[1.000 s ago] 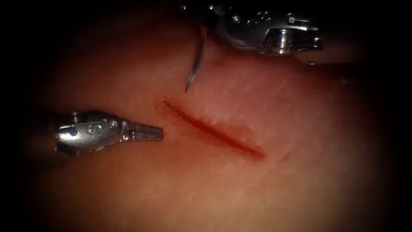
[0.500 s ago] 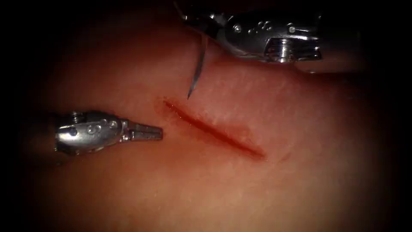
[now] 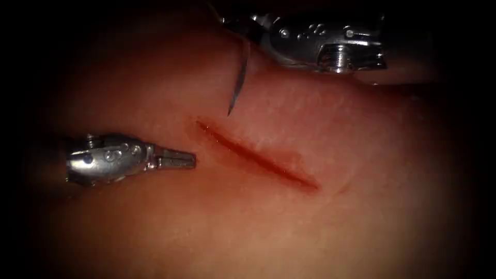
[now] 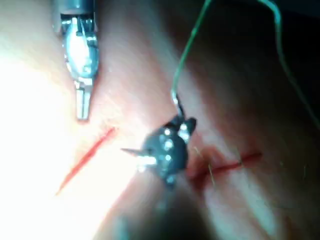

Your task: Wound Closure

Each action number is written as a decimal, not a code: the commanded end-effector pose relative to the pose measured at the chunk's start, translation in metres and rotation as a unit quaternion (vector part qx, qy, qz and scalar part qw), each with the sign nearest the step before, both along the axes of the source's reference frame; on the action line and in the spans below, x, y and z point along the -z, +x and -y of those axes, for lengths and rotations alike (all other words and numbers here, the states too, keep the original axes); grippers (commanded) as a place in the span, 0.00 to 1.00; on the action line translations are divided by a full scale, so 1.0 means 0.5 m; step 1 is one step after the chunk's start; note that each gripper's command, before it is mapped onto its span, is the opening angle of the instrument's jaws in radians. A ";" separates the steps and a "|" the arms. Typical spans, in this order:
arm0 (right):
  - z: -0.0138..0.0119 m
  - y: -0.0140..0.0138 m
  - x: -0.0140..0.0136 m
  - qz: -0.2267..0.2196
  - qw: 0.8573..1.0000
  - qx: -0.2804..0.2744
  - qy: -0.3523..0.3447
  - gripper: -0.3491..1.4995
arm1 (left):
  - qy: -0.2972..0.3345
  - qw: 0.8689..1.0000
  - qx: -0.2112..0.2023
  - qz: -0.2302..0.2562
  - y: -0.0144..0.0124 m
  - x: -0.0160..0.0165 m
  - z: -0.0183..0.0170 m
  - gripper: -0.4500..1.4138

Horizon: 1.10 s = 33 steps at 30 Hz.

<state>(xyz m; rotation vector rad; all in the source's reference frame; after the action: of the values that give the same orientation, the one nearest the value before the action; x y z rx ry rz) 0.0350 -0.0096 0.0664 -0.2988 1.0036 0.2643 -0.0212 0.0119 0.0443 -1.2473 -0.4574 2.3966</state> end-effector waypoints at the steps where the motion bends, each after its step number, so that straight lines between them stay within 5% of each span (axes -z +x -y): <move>1: -0.0004 0.0017 -0.0010 -0.001 1.000 0.000 -0.001 0.00 | 0.000 1.000 0.000 0.001 -0.0010 -0.0013 0.0001 0.15; 33: 0.0103 0.0046 -0.0074 0.025 0.999 0.040 -0.007 0.00 | -0.005 1.000 0.000 -0.001 -0.0015 -0.0032 0.0008 0.11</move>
<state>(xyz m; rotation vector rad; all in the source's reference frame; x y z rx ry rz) 0.0366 -0.0149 0.0697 -0.2754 0.9633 0.1763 -0.0214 0.0114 0.0456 -1.2464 -0.4469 2.4058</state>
